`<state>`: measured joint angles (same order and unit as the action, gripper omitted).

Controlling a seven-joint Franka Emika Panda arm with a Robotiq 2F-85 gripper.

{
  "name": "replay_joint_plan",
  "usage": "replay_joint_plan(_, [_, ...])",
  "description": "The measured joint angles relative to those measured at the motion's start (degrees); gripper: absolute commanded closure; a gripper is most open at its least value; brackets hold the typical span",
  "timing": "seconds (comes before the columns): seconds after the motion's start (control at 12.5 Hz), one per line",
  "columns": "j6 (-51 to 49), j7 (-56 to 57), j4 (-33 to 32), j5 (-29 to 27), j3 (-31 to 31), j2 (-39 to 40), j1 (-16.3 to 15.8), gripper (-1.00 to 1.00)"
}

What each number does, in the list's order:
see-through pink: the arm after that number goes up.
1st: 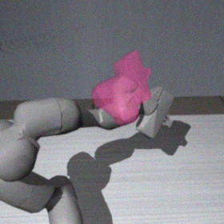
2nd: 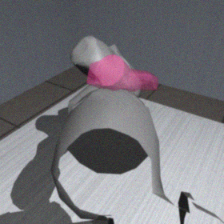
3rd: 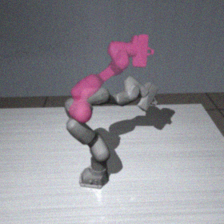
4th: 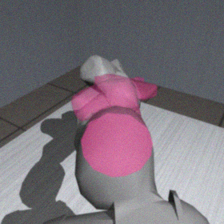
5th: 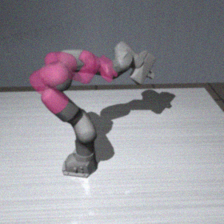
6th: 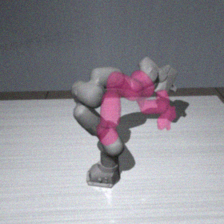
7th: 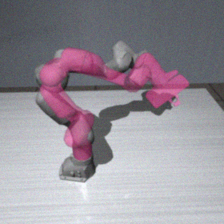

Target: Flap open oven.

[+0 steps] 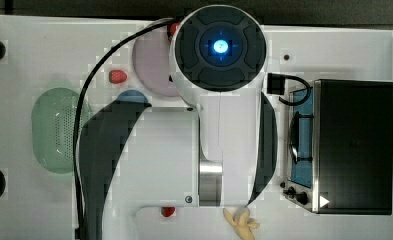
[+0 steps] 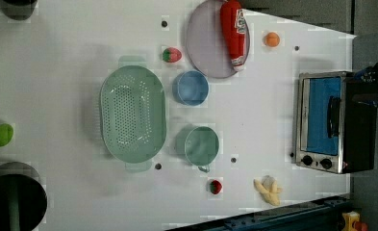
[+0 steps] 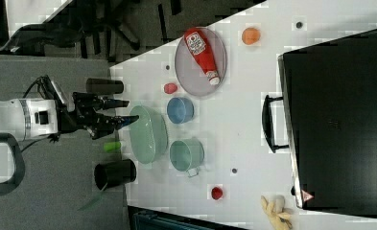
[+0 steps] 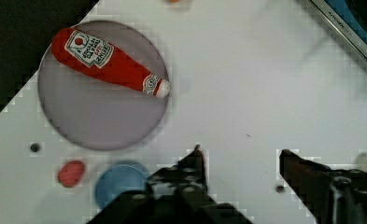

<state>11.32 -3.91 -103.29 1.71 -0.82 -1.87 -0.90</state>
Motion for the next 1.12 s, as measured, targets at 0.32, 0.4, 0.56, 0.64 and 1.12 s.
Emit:
replay_joint_plan(0.32, [-12.6, -3.5, -18.8, 1.7, -2.1, -23.1, 0.5, -1.0])
replay_joint_plan(0.4, [-12.2, -3.5, -18.6, 1.8, -2.8, -26.5, 0.7, -0.9])
replay_joint_plan(0.56, [-11.3, -3.7, -15.8, 1.2, -3.6, -29.2, 1.1, -0.4])
replay_joint_plan(0.64, [-10.7, -3.8, -14.7, 1.2, -3.3, -29.3, 1.5, -0.14])
replay_joint_plan(1.12, [-5.2, -3.5, -16.5, 1.3, -3.4, -23.4, 1.5, 0.65])
